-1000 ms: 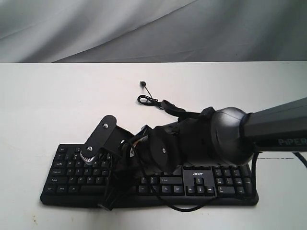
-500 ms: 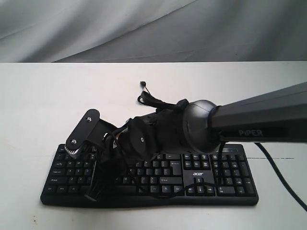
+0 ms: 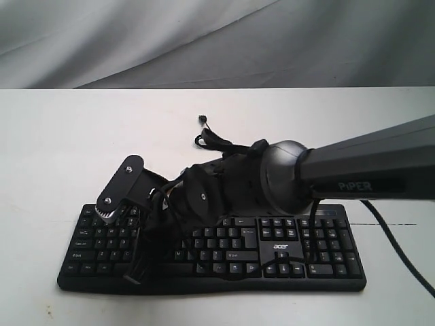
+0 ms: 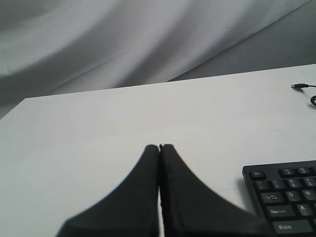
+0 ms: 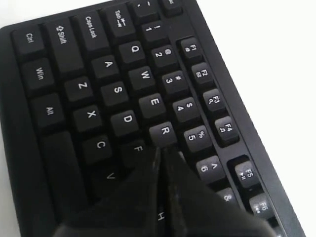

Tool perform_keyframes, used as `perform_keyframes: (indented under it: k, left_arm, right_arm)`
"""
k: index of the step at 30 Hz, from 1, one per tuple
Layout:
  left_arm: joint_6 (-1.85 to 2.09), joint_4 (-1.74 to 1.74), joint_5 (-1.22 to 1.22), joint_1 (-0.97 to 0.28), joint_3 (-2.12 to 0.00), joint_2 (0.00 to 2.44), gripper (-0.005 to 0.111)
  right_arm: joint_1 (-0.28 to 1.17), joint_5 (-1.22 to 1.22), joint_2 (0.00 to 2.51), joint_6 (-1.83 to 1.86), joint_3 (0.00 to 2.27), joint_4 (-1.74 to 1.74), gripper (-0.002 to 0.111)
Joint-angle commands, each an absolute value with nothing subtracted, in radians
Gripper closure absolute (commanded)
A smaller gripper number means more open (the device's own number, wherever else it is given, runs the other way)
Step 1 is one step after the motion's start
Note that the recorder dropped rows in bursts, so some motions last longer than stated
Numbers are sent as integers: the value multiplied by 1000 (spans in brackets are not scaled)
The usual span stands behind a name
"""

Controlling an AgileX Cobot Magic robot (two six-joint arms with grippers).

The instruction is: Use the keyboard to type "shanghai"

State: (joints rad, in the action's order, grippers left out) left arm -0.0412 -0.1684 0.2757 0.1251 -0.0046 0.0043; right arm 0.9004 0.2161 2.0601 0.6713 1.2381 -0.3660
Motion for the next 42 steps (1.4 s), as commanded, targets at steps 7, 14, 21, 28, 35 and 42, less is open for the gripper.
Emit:
perform_keyframes:
  k: [7, 14, 21, 28, 35, 42]
  left_arm:
    - [-46, -167, 266, 118, 0, 0, 107]
    - [-46, -167, 266, 118, 0, 0, 107]
    - [-46, -167, 266, 118, 0, 0, 107]
    - [-46, -167, 266, 118, 0, 0, 107]
    - [-46, -167, 266, 118, 0, 0, 107]
    - [-46, -167, 266, 118, 0, 0, 107]
  right_arm:
    - [895, 223, 2064, 673, 1245, -358, 108]
    - [895, 223, 2064, 673, 1245, -358, 108]
    - [897, 229, 2088, 673, 1245, -358, 108]
    - [899, 229, 2091, 673, 1247, -358, 108]
    - [899, 229, 2070, 673, 1247, -343, 108]
    - [893, 239, 2033, 670, 1245, -325, 108]
